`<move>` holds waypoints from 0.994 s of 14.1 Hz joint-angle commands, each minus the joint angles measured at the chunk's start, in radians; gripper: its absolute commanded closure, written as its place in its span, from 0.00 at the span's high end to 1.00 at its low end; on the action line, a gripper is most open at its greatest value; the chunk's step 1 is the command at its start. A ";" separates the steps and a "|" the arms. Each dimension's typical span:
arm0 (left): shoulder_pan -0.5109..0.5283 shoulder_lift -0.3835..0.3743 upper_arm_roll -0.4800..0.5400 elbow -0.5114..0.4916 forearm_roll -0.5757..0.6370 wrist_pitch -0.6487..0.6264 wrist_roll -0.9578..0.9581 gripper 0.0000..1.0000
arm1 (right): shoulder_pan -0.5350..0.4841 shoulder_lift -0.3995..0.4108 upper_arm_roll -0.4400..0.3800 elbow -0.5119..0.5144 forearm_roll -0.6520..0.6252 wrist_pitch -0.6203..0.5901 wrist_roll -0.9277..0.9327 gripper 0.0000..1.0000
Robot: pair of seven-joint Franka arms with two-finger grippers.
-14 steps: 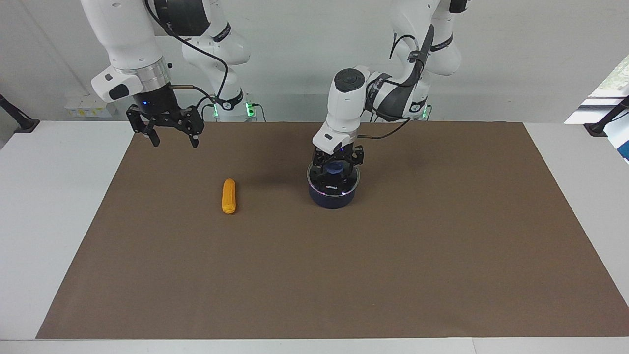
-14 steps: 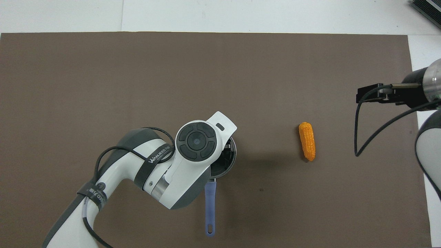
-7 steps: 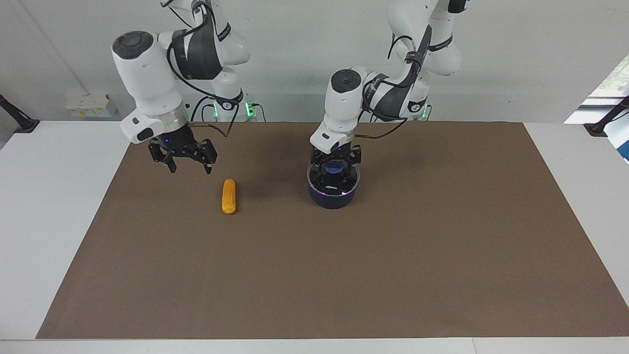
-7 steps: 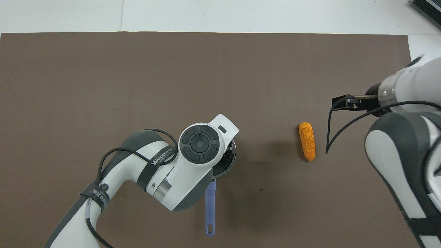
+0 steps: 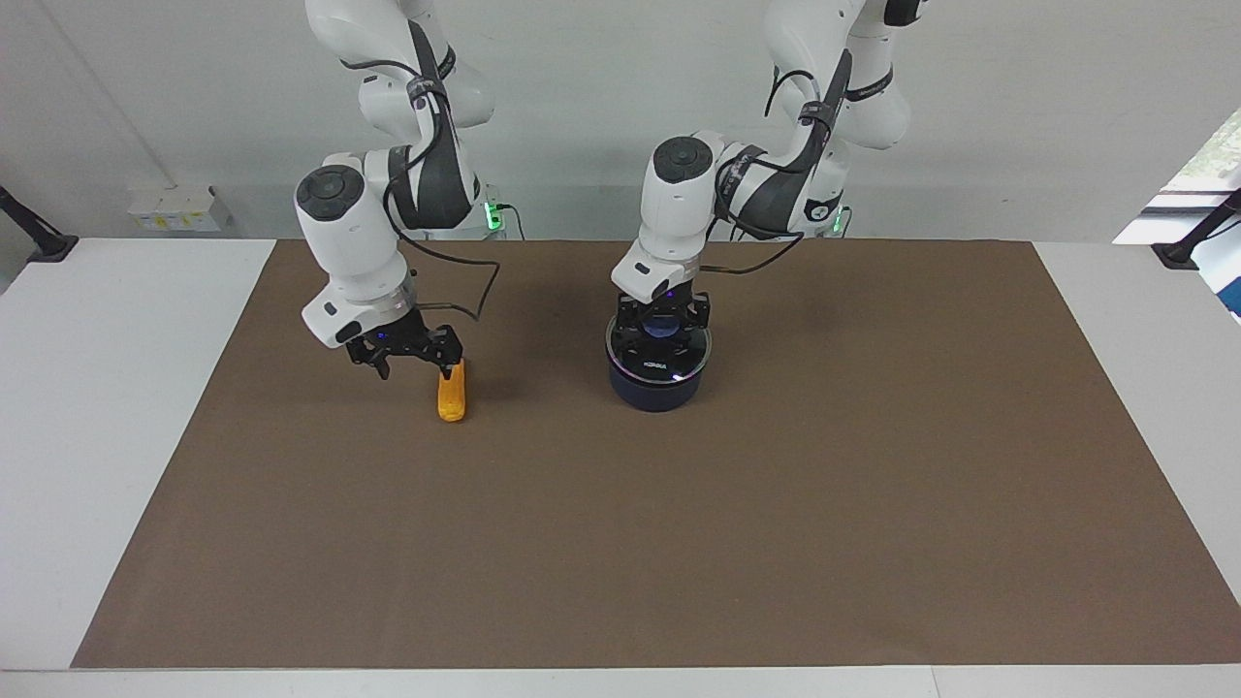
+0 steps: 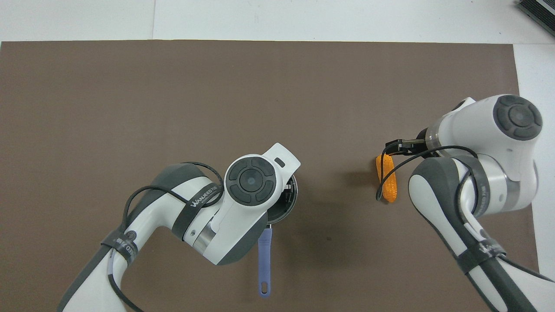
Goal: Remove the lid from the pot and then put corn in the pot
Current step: 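Lift the lid with the left gripper while the right gripper grasps the corn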
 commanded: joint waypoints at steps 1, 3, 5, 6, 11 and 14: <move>-0.014 -0.010 0.017 0.012 0.008 -0.005 -0.004 0.00 | 0.020 0.030 0.004 -0.040 0.006 0.048 0.019 1.00; -0.001 -0.016 0.017 0.031 0.008 -0.026 0.000 0.00 | 0.032 0.030 0.004 -0.100 0.006 0.117 0.016 1.00; 0.012 -0.026 0.030 0.035 0.010 -0.042 0.008 0.00 | 0.033 0.034 0.004 -0.149 0.003 0.188 -0.004 1.00; 0.040 -0.030 0.030 0.037 0.010 -0.049 0.014 0.00 | 0.028 0.036 0.002 -0.167 0.003 0.211 -0.021 1.00; 0.156 -0.069 0.030 0.038 0.010 -0.097 0.199 0.00 | 0.022 0.050 0.002 -0.203 0.003 0.271 -0.086 0.48; 0.244 -0.088 0.030 0.038 0.008 -0.114 0.336 0.00 | 0.023 0.050 0.004 -0.198 0.001 0.268 -0.081 0.34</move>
